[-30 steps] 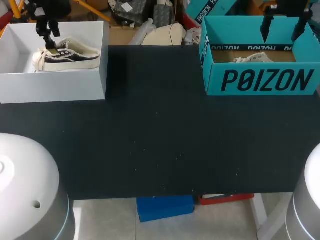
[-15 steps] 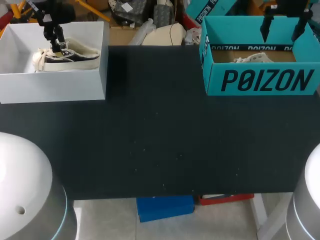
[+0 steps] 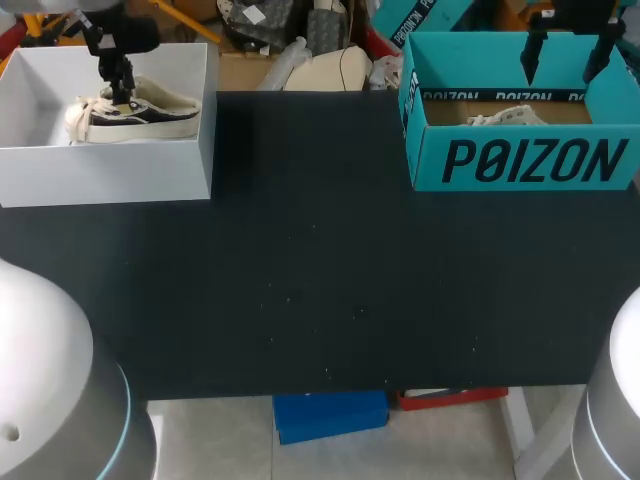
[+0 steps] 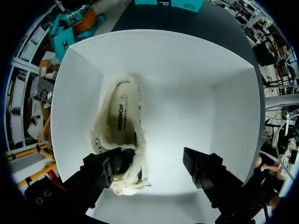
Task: Take the shoe out of the shoebox, open the shoe tongue, remove and reinsert the insole, then place the shoe into the shoebox
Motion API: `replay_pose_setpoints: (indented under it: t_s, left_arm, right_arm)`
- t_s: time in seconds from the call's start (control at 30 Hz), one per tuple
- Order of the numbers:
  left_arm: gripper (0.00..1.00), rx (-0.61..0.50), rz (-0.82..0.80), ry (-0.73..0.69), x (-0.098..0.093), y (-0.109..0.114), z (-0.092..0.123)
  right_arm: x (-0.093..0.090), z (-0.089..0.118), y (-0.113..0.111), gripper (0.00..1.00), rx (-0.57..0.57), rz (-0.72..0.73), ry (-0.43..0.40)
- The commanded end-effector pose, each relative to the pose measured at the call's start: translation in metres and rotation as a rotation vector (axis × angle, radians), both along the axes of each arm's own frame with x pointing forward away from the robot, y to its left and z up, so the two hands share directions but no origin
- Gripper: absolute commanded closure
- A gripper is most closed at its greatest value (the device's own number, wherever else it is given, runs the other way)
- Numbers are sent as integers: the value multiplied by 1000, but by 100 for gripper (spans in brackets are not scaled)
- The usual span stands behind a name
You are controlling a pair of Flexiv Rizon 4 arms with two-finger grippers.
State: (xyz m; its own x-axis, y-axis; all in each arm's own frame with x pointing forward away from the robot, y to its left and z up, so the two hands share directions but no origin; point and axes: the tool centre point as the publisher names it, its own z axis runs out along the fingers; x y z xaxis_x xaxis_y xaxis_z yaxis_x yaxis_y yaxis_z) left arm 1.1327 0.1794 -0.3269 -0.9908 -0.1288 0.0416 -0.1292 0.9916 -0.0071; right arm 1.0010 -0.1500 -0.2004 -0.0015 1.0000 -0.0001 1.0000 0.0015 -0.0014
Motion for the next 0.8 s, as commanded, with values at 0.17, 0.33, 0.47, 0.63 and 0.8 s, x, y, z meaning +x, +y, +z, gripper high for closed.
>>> replay_pose_setpoints:
  t_s: [0.17,0.33,0.47,0.63,0.8]
  left_arm:
    - [27,6,-18,84,14,-4,-21]
    - [34,22,-23,105,6,-8,-32]
    - [46,26,-12,107,0,-8,-37]
    - [51,30,-3,116,-7,-4,-42]
    - [53,39,-2,122,-9,-2,-51]
  right_arm:
    - [0,0,0,0,0,-1,0]
    - [0,0,0,0,0,-1,0]
    - [0,0,0,0,0,-1,0]
    - [0,0,0,0,0,-1,0]
    - [0,0,0,0,0,-1,0]
